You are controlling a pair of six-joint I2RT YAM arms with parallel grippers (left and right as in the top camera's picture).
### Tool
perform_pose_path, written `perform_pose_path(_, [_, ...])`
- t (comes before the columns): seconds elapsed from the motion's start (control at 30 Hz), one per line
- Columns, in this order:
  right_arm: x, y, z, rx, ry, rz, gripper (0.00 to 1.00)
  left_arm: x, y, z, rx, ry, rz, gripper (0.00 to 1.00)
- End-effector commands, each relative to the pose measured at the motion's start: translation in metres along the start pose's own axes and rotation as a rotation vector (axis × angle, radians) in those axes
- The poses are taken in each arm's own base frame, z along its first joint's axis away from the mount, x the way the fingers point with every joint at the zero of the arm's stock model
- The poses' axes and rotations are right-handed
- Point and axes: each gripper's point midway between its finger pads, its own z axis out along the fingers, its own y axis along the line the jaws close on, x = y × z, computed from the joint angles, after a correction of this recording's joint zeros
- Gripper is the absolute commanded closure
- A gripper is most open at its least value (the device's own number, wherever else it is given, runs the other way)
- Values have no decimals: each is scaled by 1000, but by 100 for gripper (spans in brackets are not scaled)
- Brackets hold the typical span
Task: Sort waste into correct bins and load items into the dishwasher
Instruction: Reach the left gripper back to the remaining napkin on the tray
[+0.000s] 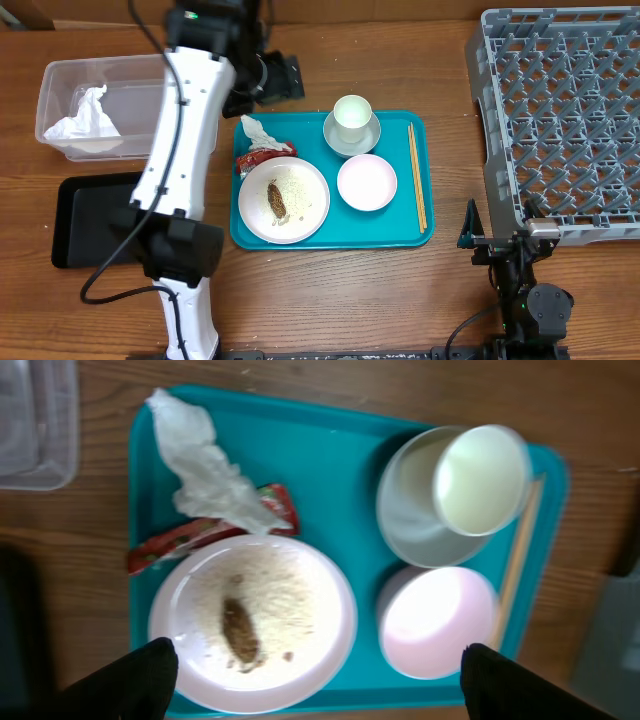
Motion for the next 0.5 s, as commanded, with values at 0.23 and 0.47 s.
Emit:
perform_pose_path(0.23, [2, -1, 0, 5, -4, -7, 0, 4, 49, 58, -289, -1, 70, 32])
perform_pose_path(0.47, [2, -1, 0, 5, -4, -7, 0, 8, 43, 104, -263, 0, 189, 24])
